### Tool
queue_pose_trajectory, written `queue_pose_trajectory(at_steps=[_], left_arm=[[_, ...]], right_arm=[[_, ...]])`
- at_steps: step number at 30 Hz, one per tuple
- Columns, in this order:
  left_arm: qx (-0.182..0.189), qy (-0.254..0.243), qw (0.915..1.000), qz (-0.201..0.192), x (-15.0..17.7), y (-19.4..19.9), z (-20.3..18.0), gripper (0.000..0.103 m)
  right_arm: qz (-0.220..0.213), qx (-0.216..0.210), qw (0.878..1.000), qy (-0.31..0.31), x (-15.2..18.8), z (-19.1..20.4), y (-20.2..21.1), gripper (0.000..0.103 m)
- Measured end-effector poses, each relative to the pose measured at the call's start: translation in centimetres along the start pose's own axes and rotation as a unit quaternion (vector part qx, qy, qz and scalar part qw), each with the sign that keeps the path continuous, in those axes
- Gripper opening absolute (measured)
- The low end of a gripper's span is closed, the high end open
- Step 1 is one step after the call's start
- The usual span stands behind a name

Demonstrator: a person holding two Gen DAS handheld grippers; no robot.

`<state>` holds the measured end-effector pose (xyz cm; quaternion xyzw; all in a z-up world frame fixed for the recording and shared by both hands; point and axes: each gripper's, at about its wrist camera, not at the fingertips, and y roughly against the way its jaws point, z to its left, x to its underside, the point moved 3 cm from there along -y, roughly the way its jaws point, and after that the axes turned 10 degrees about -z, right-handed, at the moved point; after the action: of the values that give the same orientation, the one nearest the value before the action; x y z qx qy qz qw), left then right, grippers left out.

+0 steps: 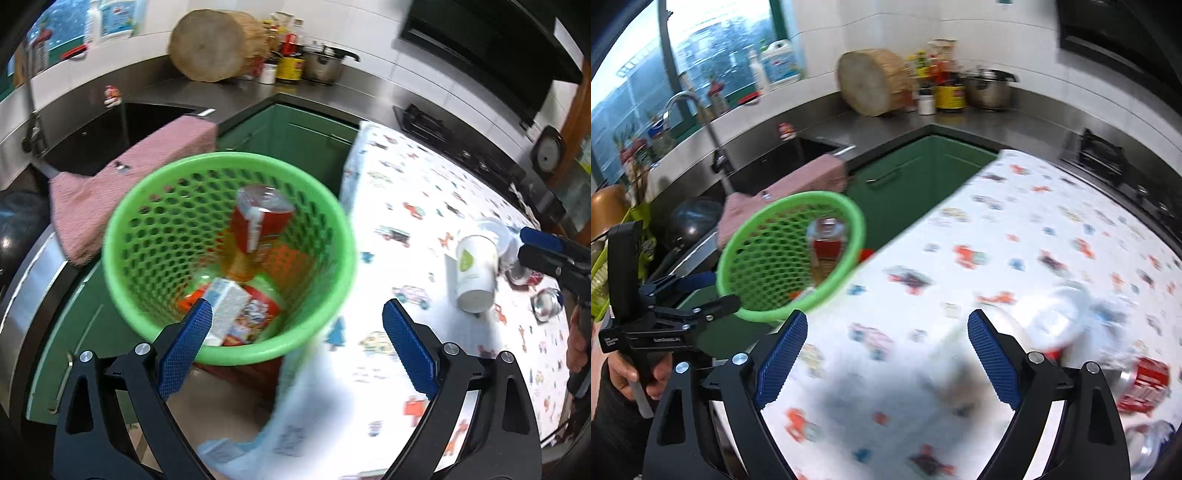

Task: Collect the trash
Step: 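Move both grippers back over the table toward the paper cup, then grasp the white paper cup with the left gripper while the right gripper grasps the crumpled foil bag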

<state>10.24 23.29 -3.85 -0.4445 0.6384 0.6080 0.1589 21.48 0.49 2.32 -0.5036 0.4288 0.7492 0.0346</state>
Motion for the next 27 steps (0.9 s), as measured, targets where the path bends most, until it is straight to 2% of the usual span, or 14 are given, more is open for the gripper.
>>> queue_pose_trajectory(at_steps=[7, 13, 18, 27], left_arm=[[0.022, -0.029, 0.9993, 0.006, -0.5, -0.8, -4.8, 0.092], [0.038, -0.054, 0.9977, 0.013, -1.2, -1.6, -8.9, 0.093], [0.045, -0.075, 0.9957, 0.031, -1.4, -3.0, -12.4, 0.093], [0.048, -0.102, 0.9925, 0.047, -1.8, -5.2, -16.1, 0.093]], right_arm=[[-0.008, 0.063, 0.998, -0.025, 0.2, -7.9, 2.8, 0.086], [0.012, 0.085, 0.996, -0.03, 1.4, -13.2, 2.9, 0.086], [0.025, 0.081, 0.996, -0.02, 2.3, -15.0, 2.0, 0.086], [0.038, 0.06, 0.997, -0.01, 2.8, -16.0, -0.2, 0.086]])
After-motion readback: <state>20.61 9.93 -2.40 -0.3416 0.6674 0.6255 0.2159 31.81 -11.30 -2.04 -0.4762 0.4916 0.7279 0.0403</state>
